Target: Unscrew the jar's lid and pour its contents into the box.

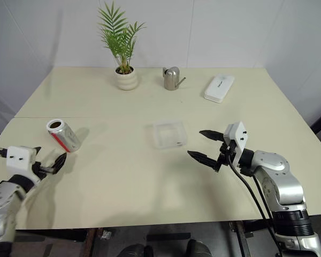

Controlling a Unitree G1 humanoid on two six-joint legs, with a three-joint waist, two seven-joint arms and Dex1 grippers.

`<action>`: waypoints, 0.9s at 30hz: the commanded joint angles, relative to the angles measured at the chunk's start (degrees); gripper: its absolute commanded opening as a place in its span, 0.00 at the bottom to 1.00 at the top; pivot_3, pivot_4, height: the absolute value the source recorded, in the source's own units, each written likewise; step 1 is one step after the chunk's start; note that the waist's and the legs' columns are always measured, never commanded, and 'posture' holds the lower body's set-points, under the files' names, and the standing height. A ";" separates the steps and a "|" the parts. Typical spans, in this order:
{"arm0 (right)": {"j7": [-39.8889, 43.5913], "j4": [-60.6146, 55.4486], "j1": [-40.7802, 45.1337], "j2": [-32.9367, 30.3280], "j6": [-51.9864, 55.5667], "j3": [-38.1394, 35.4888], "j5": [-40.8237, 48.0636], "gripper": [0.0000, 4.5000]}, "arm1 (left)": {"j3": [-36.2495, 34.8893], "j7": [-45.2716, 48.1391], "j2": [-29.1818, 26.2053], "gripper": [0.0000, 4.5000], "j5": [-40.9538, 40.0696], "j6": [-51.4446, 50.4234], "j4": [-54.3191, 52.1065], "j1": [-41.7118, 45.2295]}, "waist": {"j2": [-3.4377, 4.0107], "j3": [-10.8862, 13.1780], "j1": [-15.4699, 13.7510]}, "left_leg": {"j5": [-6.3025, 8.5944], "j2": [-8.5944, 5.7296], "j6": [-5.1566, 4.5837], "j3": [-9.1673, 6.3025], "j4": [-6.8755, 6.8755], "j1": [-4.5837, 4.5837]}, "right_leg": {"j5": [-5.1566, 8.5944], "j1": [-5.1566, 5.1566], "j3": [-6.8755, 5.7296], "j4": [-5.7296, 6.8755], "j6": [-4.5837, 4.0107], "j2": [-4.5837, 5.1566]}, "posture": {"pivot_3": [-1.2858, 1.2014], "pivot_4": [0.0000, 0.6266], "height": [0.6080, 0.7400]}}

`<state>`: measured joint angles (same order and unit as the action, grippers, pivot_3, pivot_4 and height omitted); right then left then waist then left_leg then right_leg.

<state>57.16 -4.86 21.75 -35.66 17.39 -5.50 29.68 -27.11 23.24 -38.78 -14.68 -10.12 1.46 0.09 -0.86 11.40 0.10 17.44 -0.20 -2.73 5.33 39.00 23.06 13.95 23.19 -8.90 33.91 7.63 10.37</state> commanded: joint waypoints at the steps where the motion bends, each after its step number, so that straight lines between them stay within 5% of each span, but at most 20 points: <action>1: 0.69 -1.98 0.49 -1.47 -0.22 -2.21 1.16 1.00 | -1.72 7.10 -5.14 0.99 0.62 4.64 -4.01 -3.24 | 0.00 0.00 -0.11 | 0.02 0.00 0.01 -0.01 -0.01 0.01 | -0.01 0.03 0.00 0.00 -0.02 0.02 | 0.52 0.24 1.00; 16: 1.38 -2.58 -0.80 -5.33 -1.08 -4.26 -0.10 1.00 | 11.95 32.18 -7.86 0.99 -11.11 5.79 -9.47 10.78 | 0.06 -0.01 0.04 | 0.03 0.07 0.02 0.20 -0.10 0.08 | -0.10 0.16 -0.02 -0.04 -0.16 -0.08 | 0.52 0.24 1.00; 27: 0.85 -3.01 -0.23 -6.28 -1.23 -4.53 -0.98 1.00 | 14.01 33.13 -5.37 0.99 -9.53 7.39 -5.65 15.14 | 0.06 -0.01 0.00 | 0.01 0.10 0.00 0.22 -0.08 0.08 | -0.10 0.16 0.00 -0.04 -0.16 -0.11 | 0.52 0.24 1.00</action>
